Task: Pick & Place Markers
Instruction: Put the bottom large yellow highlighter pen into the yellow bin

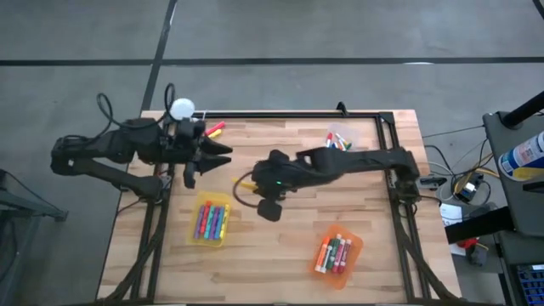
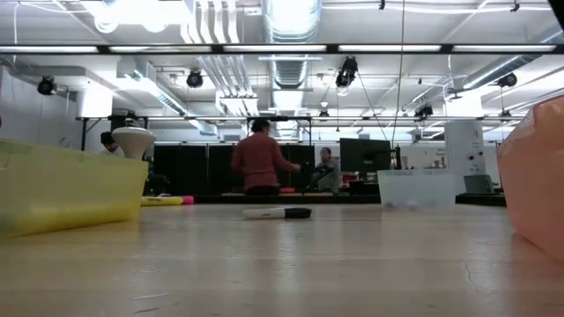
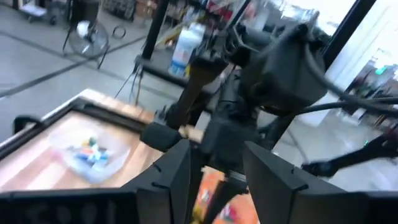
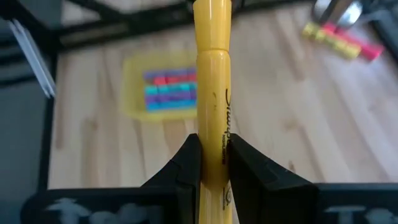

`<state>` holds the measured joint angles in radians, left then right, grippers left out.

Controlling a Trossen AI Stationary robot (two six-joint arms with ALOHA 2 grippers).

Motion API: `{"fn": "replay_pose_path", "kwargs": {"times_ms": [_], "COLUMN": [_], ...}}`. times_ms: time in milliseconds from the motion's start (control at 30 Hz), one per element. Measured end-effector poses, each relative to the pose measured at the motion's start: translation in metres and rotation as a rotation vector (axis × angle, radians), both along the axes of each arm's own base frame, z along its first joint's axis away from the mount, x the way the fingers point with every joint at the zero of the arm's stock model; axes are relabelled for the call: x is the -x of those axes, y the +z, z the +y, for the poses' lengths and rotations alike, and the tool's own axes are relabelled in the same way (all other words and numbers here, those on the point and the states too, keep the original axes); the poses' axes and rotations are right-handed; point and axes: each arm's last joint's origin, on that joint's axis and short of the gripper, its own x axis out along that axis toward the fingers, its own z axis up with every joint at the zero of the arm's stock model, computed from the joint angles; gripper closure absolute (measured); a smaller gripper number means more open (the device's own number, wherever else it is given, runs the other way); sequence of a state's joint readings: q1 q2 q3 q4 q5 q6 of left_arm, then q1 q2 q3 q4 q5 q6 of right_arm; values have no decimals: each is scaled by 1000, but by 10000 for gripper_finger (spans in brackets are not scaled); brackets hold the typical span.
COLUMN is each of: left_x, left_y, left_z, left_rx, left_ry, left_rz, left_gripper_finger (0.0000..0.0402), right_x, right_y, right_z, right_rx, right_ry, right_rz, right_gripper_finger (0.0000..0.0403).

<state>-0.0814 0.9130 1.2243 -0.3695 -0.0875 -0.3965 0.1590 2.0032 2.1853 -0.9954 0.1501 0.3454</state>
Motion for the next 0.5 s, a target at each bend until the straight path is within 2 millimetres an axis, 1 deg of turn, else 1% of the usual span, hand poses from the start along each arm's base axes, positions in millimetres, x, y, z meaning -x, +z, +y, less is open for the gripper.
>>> {"fn": "replay_pose_path", "kwargs": {"times_ms": [133,300,433,500], "left_x": [-6,-14,-27,-35], "left_y": [5,13,12,10], "left_z": [-1,-2,-4,-5], "left_rx": [12,64,89,97], "left_ry": [-1,-24,-29,-31], "left_rz": [-59,-163,-184,-183], "left_gripper_finger": [259,259,259,259], "right_x": [19,44,53,54], "right_y": [32,61,80,86], "right_z": [16,26,26,25], "right_rx": [25,81,115,115], "right_ry": [-57,-196,-222,-243], "right_rz": [-144,-270,-373,-420], "right_gripper_finger": [355,355,355,355]}}
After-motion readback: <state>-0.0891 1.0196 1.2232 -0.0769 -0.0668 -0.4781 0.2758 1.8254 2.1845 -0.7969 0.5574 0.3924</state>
